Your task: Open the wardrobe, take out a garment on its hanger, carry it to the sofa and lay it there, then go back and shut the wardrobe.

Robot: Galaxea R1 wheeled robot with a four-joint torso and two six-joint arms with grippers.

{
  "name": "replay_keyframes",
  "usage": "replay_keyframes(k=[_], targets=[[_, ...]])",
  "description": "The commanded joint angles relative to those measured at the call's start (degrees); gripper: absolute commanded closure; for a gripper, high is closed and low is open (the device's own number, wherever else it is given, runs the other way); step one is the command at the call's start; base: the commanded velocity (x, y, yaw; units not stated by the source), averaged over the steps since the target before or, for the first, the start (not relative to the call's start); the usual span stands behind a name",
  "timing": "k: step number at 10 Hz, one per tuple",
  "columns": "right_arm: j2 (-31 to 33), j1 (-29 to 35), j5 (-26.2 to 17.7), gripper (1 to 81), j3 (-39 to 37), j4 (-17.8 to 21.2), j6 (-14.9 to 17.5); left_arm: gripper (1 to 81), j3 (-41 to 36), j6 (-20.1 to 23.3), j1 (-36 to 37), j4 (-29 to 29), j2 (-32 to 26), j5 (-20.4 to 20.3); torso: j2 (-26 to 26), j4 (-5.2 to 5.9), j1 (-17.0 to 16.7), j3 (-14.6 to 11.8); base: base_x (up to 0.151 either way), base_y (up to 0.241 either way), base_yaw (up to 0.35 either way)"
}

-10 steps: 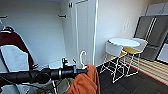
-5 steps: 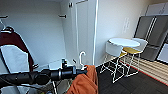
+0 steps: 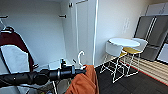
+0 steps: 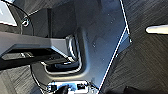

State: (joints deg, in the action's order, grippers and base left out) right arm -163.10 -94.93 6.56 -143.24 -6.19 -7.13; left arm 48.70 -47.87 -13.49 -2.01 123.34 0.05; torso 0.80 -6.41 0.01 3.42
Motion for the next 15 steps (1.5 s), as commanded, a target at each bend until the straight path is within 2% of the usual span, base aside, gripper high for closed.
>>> replay_keyframes(k=[1, 6, 15], targets=[[0.6, 1.5, -3.0, 1.0, 0.2, 0.3, -0.1, 81.1, -1.9, 0.2, 9.4, -1.9, -0.4, -5.3, 0.0, 0.00, 0.0, 0.0, 0.000, 0.000, 0.000], [0.3, 1.4, -3.0, 1.0, 0.2, 0.0, -0.1, 81.1, -1.5, 0.2, 9.1, -2.6, 1.4, -6.0, 0.0, 0.00, 0.0, 0.0, 0.000, 0.000, -0.026], [0.2, 1.4, -3.0, 1.0, -0.3, -0.1, -0.1, 81.1, -1.9, -0.2, 9.1, -2.7, 0.8, -5.4, 0.0, 0.00, 0.0, 0.0, 0.000, 0.000, -0.295]])
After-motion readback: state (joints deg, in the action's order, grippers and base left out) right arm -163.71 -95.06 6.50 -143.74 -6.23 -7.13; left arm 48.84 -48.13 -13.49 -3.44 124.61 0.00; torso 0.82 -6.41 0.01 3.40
